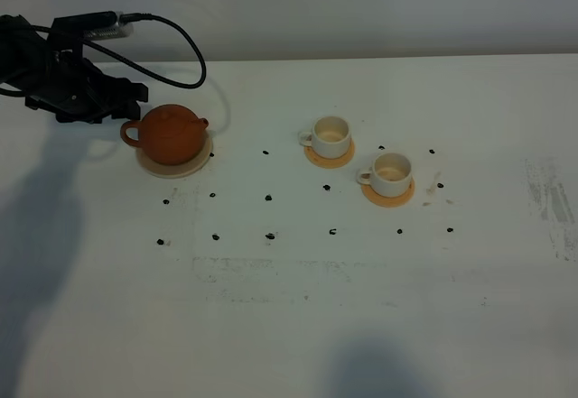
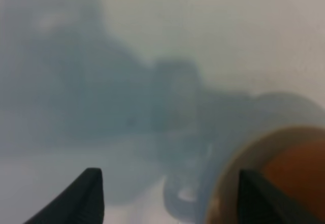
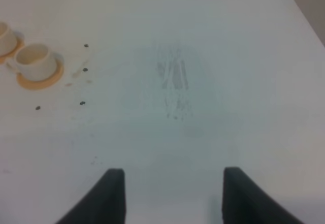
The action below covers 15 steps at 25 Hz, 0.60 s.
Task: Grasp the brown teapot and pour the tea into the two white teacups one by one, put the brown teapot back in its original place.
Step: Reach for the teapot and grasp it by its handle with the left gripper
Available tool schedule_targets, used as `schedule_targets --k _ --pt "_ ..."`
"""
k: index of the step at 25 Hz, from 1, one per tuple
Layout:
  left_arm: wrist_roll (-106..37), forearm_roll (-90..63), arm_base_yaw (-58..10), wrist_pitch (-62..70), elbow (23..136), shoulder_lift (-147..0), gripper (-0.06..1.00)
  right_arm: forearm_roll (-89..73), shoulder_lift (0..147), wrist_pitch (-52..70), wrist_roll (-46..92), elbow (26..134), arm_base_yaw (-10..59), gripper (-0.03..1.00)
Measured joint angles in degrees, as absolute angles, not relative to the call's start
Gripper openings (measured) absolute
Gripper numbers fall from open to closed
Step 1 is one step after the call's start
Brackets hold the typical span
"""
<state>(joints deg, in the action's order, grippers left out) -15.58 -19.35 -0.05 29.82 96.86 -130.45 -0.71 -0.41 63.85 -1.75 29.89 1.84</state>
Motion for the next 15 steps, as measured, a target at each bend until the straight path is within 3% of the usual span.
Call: schedule_targets --k 15 --pt "-16.2 -19.4 1.0 36.8 97.4 -130.4 0.52 -0.7 -0.4 63.8 -1.8 29.9 1.8 0.42"
